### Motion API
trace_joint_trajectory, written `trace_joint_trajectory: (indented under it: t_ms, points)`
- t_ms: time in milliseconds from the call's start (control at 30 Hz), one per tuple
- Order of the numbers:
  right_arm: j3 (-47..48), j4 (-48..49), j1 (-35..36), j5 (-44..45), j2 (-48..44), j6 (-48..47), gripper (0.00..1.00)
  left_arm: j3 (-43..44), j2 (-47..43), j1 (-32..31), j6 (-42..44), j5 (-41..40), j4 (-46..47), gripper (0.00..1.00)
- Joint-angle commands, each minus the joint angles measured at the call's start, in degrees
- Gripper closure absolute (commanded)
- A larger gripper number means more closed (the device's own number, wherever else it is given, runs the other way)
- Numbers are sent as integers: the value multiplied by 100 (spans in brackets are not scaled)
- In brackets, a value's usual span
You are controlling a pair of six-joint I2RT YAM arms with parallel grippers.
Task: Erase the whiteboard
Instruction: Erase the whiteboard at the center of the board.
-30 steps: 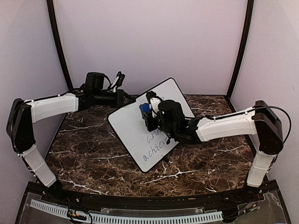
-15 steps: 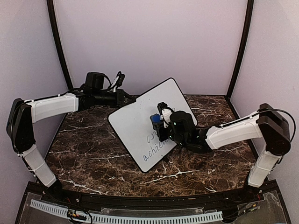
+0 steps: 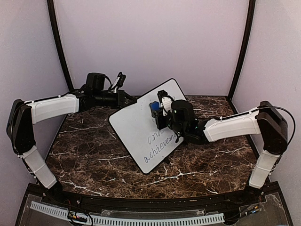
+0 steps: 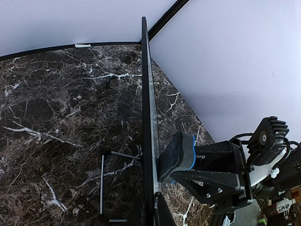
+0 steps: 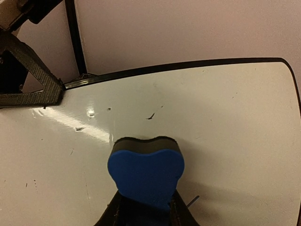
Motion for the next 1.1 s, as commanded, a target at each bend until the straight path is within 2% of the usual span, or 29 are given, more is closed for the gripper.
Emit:
trace_joint_trajectory:
  t_ms: [0, 300, 567, 800, 1067]
  points:
    - [-126, 128, -24, -396, 58, 142, 75, -64, -12, -238, 310, 261, -101, 100]
    - [-674, 16, 205, -306, -217, 271, 75, -61, 25, -238, 221, 375, -41, 100]
    - [-12, -99, 172, 49, 26, -32, 75, -84, 34, -238, 188, 406, -6, 100]
    - [184, 70, -55, -74, 121, -4, 75, -77, -5, -238, 240, 372, -39, 100]
    - [-435, 36, -98, -95, -79, 54, 75, -75, 8, -238, 191, 439, -8, 100]
